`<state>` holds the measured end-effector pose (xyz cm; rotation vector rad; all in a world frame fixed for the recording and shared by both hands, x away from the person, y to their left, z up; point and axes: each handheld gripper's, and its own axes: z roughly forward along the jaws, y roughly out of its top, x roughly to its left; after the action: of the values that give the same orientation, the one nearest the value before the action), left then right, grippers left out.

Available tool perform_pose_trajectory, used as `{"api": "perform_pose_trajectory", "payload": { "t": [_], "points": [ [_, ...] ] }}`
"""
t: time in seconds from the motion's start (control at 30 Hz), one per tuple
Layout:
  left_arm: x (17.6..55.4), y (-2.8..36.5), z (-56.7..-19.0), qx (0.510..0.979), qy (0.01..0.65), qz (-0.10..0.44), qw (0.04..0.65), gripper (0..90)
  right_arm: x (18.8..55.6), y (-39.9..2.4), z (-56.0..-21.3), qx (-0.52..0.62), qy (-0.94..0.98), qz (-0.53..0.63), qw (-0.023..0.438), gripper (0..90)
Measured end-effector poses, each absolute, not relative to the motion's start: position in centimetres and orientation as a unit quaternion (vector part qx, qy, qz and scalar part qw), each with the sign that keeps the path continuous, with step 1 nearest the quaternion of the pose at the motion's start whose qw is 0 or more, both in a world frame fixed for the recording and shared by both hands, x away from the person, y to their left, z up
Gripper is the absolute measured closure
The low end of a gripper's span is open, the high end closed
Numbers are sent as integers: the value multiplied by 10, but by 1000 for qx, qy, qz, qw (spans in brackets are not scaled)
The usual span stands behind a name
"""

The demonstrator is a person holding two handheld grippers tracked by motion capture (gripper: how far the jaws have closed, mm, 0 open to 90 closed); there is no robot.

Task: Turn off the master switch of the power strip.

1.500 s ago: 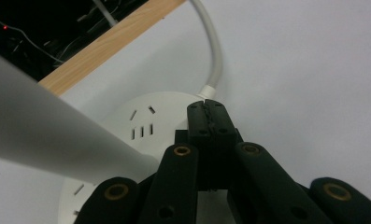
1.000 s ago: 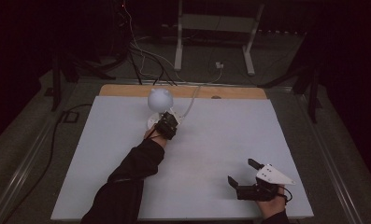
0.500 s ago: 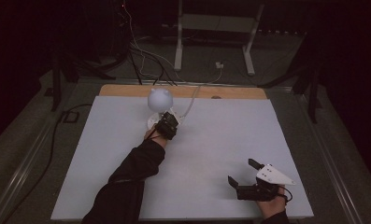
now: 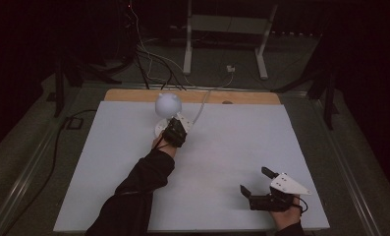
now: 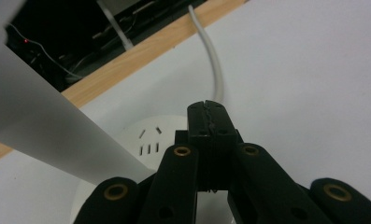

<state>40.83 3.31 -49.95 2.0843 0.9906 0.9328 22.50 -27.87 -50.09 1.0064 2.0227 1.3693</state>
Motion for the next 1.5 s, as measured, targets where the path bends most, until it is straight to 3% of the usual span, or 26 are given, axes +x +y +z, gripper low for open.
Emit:
{"api": "perform_pose_trajectory", "payload": {
  "t": [0.27,0.57,0.67,0.7,0.77,1.0,1.1,1.23,1.5],
  "points": [
    [404,30,-498,801,360,356,321,900,224,-279,-500,369,738,506,251,0],
    [402,36,-488,787,386,336,345,900,224,-280,-500,369,738,505,252,0],
    [400,37,-485,786,392,334,342,700,224,-279,-500,367,739,506,252,0],
    [400,38,-484,785,394,329,346,700,224,-279,-500,368,739,505,251,0],
    [399,38,-482,784,397,324,350,596,225,-279,-500,368,739,505,251,0],
    [393,40,-478,799,384,284,366,368,225,-278,-500,368,740,504,251,0],
    [392,41,-478,812,377,247,371,188,225,-278,-500,368,740,503,251,0],
    [388,41,-475,827,354,216,378,18,225,-278,-500,369,740,503,251,0],
    [377,50,-459,832,332,180,407,3,225,-279,-500,369,739,504,250,0]
  ]
}}
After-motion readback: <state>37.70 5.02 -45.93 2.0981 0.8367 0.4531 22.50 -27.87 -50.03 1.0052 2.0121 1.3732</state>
